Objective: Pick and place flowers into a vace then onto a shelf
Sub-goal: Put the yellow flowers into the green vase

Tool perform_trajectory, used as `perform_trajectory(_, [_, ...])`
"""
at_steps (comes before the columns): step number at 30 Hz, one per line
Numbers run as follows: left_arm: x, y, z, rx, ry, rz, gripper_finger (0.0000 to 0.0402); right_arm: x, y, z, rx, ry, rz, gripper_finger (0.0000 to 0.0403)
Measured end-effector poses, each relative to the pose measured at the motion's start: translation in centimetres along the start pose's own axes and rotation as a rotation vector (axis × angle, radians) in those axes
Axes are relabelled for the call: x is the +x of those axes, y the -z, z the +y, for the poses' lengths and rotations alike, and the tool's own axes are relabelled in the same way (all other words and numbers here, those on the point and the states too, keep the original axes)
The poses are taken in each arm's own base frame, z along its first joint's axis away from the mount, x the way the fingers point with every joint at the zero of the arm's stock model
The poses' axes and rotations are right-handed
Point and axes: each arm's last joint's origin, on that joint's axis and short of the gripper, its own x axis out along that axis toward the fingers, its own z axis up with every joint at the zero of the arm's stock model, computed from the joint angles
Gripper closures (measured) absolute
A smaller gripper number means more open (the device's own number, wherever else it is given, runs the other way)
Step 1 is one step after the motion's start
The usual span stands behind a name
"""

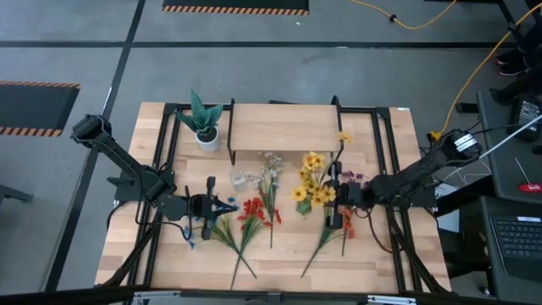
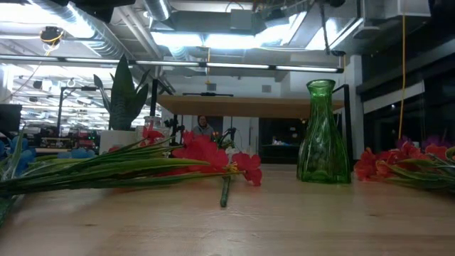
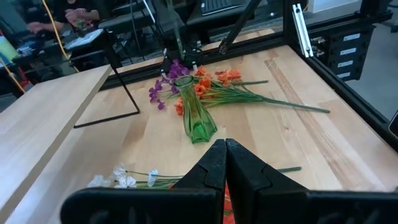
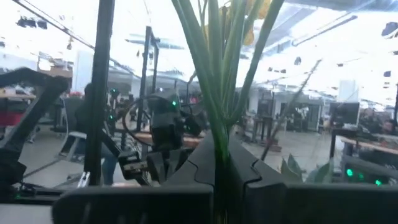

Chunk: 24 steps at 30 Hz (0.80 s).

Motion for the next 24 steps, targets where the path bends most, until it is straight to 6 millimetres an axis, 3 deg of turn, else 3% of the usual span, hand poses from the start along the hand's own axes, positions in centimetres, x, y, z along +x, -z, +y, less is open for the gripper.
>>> perform_trajectory(6, [0.0,0.0,0.0,0.000,0.000,0.000,0.0398,0.1,1.5,-0.1,-0.015,0.014,0.012,0.0398])
perform_trajectory(18, [0.0,0.0,0.0,0.000,-0.001,0.000,0.0398,0.1,1.6,-0.1,-0.027,0.020,0.013,0.0398])
perform_trajectory(24, [0.0,0.0,0.0,0.000,-0.001,0.000,0.0398,0.2,2.7,0.2,-0.027,0.038,0.045,0.0398])
